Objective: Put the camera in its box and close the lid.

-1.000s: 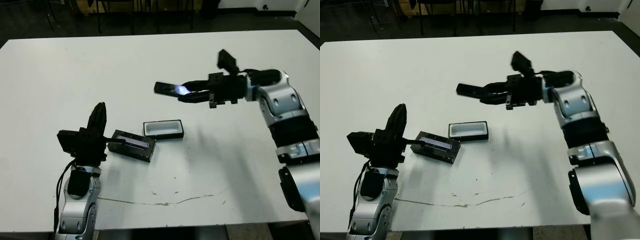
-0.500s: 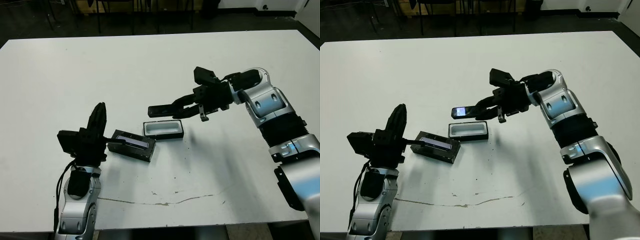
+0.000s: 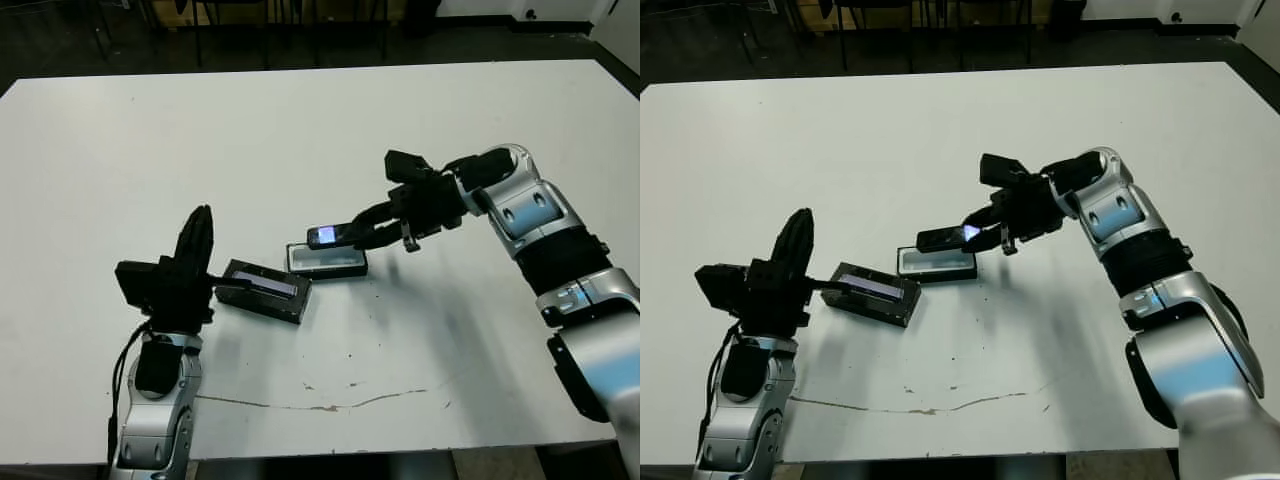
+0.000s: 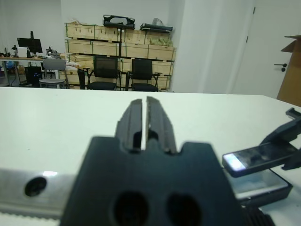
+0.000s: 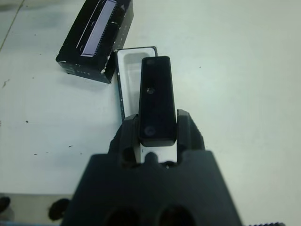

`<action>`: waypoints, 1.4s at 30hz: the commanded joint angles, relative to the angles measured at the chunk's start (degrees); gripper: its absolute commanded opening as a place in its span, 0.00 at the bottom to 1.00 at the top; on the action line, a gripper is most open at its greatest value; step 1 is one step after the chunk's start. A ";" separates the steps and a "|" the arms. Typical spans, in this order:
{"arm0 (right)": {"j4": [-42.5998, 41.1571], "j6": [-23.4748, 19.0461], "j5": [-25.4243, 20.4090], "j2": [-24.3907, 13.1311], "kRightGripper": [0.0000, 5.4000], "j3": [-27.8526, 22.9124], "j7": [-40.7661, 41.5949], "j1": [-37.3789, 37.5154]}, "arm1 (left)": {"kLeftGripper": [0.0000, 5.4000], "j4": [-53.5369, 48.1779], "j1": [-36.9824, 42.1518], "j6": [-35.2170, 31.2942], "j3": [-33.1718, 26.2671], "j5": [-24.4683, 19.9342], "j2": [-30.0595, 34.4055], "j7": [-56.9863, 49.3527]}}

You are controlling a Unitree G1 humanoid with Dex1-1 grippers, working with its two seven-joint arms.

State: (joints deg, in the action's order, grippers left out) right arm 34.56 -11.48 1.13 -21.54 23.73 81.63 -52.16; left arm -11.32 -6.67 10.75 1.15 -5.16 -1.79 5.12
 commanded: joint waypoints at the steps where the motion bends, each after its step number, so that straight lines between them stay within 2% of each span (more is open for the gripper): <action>1: 0.87 -0.94 -0.38 0.73 0.10 0.22 1.29 0.51 | 0.00 0.98 -0.14 -0.62 0.01 0.36 0.44 -0.09; 13: 1.85 -1.63 -0.96 1.39 0.10 -0.87 2.25 0.31 | 0.00 0.85 0.06 -0.96 0.08 0.49 0.38 -0.17; 18: 0.87 0.52 0.86 1.15 0.10 -0.01 0.38 0.80 | 0.00 0.86 -0.02 -0.61 0.21 0.64 0.33 -0.11; 24: -2.22 -1.36 3.42 0.89 0.10 1.02 -2.77 1.64 | 0.00 0.74 -0.21 -0.84 0.18 0.22 0.18 -0.01; 30: -3.53 -2.19 3.77 0.93 0.10 1.34 -3.39 2.23 | 0.00 0.74 -0.23 -0.86 0.15 0.51 0.11 -0.29; 42: -3.39 -1.09 3.05 0.90 0.10 1.39 -2.29 1.90 | 0.00 0.20 -0.53 -1.63 0.34 0.58 -0.06 -0.79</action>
State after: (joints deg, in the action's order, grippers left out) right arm 30.98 -12.78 4.07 -20.23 24.72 78.97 -50.93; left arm -11.36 -6.54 10.44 1.55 -4.71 -2.06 4.68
